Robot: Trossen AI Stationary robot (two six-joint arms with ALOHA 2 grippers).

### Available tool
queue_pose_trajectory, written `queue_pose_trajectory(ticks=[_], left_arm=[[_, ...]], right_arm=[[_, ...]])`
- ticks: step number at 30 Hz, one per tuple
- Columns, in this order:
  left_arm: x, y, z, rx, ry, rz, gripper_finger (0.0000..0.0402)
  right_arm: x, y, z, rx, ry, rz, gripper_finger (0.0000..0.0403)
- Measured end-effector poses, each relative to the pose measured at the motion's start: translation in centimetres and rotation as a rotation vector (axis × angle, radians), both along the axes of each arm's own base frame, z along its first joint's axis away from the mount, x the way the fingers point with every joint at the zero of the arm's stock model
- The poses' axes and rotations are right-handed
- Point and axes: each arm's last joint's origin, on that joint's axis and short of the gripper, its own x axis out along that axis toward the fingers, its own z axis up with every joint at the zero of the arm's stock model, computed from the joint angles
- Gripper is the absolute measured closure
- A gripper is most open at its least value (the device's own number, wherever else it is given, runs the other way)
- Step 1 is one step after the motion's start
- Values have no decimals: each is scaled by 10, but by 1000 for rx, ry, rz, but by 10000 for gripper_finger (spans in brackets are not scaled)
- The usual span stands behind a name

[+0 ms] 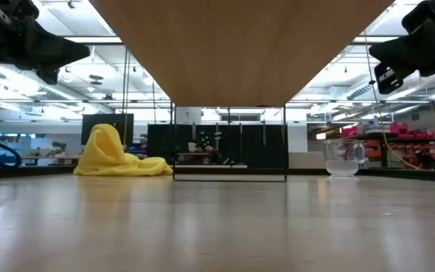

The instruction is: Stack small to large cups/mugs on shelf

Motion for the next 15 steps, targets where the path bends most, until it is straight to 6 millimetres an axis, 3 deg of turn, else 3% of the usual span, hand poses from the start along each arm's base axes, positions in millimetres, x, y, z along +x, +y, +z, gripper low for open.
queue_pose_trajectory(ticks=[15], left_arm=[[0,0,0,0,0,0,378]], right_arm=[[0,0,0,0,1,0,391]])
